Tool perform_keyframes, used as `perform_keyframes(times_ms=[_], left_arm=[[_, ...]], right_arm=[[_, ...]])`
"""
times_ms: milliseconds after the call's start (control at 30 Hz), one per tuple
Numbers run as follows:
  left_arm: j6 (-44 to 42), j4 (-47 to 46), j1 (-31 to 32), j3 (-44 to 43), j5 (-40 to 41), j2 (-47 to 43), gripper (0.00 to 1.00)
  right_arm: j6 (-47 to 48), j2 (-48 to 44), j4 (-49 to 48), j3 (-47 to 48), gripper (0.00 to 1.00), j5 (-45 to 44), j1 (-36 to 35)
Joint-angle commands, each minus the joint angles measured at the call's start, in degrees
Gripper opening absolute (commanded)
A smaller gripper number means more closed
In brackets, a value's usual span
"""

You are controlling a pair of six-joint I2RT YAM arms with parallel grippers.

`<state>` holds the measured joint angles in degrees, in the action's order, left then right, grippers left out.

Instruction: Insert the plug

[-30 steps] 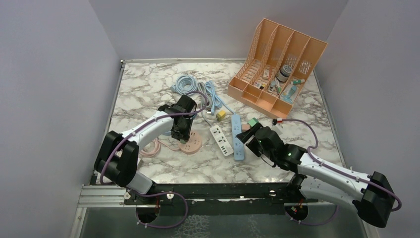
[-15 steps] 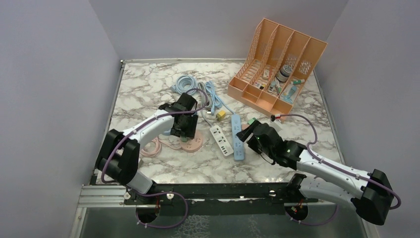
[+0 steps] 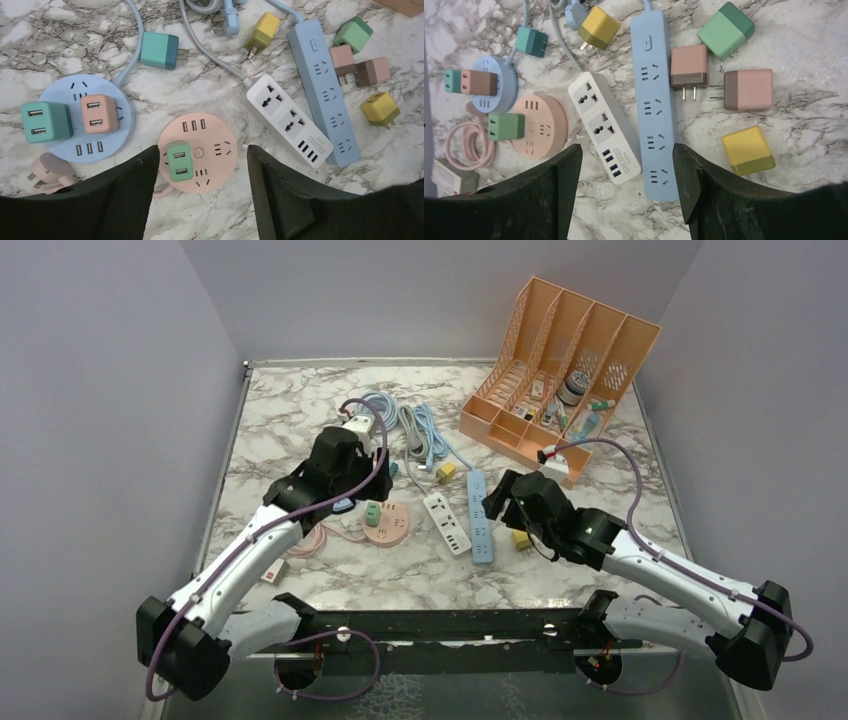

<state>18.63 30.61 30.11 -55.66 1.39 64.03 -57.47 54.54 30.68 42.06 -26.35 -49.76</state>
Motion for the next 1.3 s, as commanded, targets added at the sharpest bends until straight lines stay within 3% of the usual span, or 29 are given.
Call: perform_keyframes(times_ms=[0,167,300,667,867,1000,1267], left_arm=[[0.6,-10.9,-0.1,7.0,-4.4,-9.0,0.67],[3.2,-18.6,-0.1,14.2,-4.4,-20.0,0.68],[5.9,-22.8,-0.2,18.6,-3.6,-25.8,0.68],[6.2,-21.4,-0.3,18.9,-1.6,-27.8,0.68],[4.9,-20.3,-0.3,18.3,-0.4,-26.9,0.68],[4.2,-19.0,-0.3,17.7,0.2,-26.8,0.68],[5.2,-20.3,-0.3,18.3,0.1,-27.3,0.68]], right_arm=[[9.7,4.0,-0.4,3.0,0.68,0.4,0.3],[9.6,15.0,-6.2,9.1,0.66,5.3,0.3],[6.1,28.2,-7.6,16.9,0.65,3.5,0.3],[-3.6,54.1,2.0,39.0,0.65,-8.0,1.7],[-6.1,60.1,5.6,43.4,0.62,-12.4,3.4],[-6.1,62.8,7.0,45.7,0.52,-13.6,4.6],[-2.4,64.1,2.7,44.0,0.52,-8.9,6.4]])
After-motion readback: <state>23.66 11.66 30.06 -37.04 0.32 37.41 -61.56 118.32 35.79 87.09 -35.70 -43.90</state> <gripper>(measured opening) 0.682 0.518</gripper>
